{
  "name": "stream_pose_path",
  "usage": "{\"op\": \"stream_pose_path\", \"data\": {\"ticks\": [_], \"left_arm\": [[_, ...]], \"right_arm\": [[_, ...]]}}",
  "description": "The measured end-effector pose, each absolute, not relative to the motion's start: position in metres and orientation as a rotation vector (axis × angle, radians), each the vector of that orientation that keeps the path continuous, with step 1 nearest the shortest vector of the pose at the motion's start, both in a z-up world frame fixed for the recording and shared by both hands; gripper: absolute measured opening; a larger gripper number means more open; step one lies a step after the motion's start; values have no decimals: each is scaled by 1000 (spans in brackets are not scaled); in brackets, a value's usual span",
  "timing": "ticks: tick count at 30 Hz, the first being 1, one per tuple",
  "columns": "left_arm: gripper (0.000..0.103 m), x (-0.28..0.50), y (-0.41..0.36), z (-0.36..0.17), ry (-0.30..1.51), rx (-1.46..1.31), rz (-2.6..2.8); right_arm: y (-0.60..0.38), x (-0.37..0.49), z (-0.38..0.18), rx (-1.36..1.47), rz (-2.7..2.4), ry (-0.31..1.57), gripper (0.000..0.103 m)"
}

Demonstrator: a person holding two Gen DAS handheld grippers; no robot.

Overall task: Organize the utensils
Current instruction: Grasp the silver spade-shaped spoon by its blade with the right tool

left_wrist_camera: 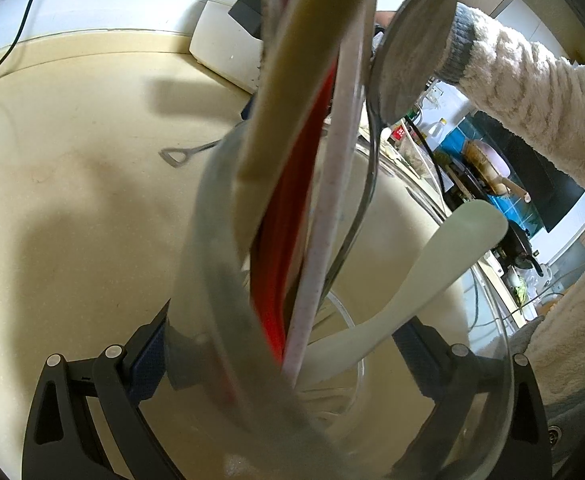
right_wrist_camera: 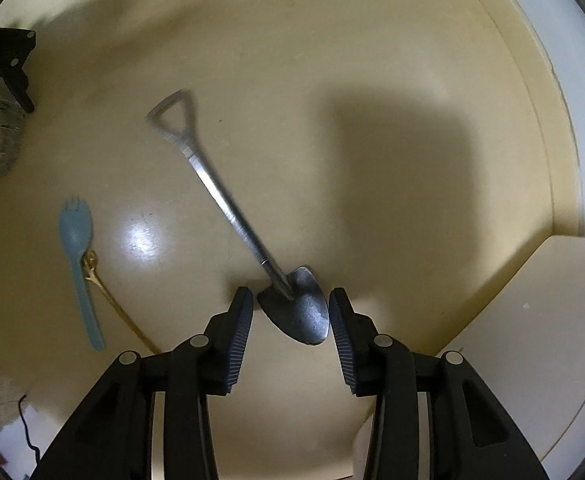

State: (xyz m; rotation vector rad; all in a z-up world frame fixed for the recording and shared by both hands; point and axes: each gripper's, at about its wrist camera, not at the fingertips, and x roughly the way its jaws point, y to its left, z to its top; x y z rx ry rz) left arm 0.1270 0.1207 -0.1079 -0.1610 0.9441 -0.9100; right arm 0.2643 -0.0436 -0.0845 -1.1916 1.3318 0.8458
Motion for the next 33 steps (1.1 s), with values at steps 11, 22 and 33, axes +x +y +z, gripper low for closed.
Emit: {"op": "stream_pose_path", "data": {"ticks": [11, 22, 33], "left_arm": [[100, 127, 121, -108, 944, -161, -910], [100, 128, 121, -108, 944, -160, -909], [100, 125, 116, -107, 943, -148, -904]], "right_arm": [[-80, 221, -73, -891, 886, 1394, 31], [-128, 181, -68, -444, 941, 1460, 5], [-218, 140, -103, 587, 808, 1573, 34]]}}
